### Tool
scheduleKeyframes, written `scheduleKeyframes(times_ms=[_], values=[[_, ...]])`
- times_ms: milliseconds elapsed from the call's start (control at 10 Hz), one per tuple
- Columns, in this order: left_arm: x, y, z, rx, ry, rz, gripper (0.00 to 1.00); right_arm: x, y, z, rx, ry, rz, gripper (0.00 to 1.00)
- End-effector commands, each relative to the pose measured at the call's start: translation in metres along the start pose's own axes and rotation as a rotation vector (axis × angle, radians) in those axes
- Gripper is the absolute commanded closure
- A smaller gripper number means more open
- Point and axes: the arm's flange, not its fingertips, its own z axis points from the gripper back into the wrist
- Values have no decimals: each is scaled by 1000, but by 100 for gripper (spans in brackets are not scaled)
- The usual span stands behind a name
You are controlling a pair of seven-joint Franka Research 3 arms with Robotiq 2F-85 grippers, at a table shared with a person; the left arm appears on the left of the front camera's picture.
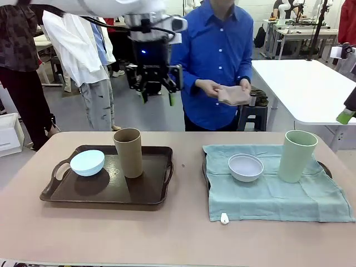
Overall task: Set up a tray with a mat and arrange the tableware.
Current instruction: Pick up the Picnic Bowl and Reusable plastic cup from the Handle tray in front of the human's position and hold them in the air.
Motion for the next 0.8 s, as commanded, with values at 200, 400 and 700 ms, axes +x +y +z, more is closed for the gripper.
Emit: scheduleKeyframes(times_ms=[200,400,700], values=[[-38,92,10,-36,10,128,16,-4,-7,12,-96,28,-101,0],[-50,143,19,-79,-38,223,16,-15,-20,23,61,-5,-52,0],[-75,225,28,-291,-86,309,16,-48,-61,45,430,-108,-78,0]])
